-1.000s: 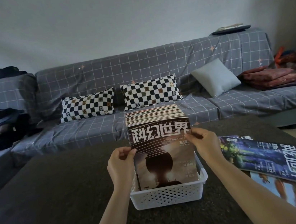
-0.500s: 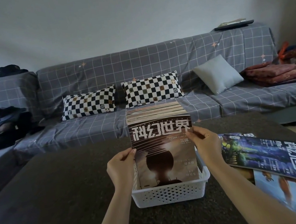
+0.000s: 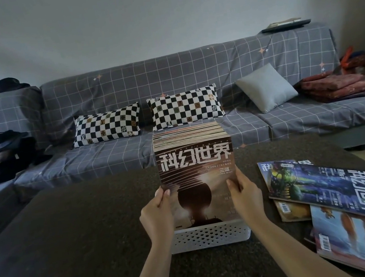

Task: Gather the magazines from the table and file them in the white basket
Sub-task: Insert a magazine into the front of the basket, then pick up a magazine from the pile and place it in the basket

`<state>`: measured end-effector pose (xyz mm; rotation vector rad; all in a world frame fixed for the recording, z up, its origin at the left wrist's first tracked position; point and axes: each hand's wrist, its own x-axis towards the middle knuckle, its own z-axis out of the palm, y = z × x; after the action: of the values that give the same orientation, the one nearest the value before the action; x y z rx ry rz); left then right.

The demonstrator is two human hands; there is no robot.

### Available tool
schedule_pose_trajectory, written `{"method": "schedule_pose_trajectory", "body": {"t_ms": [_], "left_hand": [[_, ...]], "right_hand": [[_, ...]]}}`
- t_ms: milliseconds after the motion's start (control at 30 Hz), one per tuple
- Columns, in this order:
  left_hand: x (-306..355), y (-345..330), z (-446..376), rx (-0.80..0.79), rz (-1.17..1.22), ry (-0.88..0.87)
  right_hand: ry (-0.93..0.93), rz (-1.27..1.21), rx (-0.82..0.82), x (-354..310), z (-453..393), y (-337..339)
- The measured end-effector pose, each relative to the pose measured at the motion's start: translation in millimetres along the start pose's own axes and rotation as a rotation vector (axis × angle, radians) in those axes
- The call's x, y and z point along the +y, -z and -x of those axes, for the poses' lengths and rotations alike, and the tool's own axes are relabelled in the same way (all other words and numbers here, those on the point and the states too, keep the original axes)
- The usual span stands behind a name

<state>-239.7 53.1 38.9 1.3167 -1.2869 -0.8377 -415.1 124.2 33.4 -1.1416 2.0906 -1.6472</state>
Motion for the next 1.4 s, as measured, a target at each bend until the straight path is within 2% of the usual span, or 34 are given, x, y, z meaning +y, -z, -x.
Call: {"method": "schedule_pose_trajectory", "body": {"t_ms": [333,533,733,867,1100,1400], "left_hand": [[5.9,0.3,15.2,-0.045,0.052,-0.032],[8.5,0.9,38.3,-0.007,0.074,-0.070],[20.4,-23.2,72.0,-0.214,0.041,-0.204],[30.4,-52.3,94.8,-0.368,0.006,-0.204],[44.8,-118.5,139.2,-0.607,-0.025,-0.242],[26.8,-198.1,163.1,-0.751,-0.122,-0.158]], "right_hand": [[0.001,-0.013,-0.055,1.1,0.2,4.9],[-0.049,-0.106,0.000,6.7,15.1,15.4],[0.004,-0.045,0.062,17.2,29.2,44.3],[-0.005,0.002,0.112,33.1,31.2,74.3],[-0.126,0.059,0.221,76.2,27.9,132.8],[-0.278,0.129,0.354,137.4,16.2,191.5]]}}
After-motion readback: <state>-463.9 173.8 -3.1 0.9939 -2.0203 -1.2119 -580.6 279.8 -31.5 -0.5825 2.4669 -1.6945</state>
